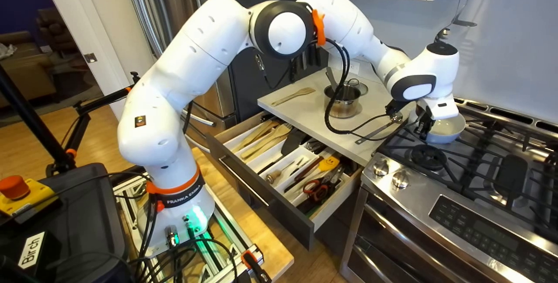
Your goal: Move the grey bowl to the left
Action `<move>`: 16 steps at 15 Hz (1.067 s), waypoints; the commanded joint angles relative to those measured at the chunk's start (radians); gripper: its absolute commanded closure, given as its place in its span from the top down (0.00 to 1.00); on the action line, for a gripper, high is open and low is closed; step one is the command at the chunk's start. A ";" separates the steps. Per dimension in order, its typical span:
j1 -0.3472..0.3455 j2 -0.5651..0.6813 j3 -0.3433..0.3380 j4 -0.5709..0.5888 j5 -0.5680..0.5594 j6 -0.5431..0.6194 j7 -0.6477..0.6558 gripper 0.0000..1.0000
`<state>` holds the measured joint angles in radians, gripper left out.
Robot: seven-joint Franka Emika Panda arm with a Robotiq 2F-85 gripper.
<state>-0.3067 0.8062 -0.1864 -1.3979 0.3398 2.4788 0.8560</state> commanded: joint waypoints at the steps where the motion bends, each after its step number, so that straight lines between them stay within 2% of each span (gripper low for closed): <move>1: -0.025 -0.101 0.093 -0.044 0.047 -0.088 -0.161 0.02; 8: 0.030 -0.209 0.160 -0.096 0.063 -0.341 -0.400 0.02; 14: 0.104 -0.342 0.184 -0.246 0.052 -0.335 -0.608 0.02; 16: 0.130 -0.357 0.193 -0.251 0.058 -0.345 -0.632 0.02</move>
<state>-0.2052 0.5287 -0.0029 -1.5729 0.3706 2.1344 0.2877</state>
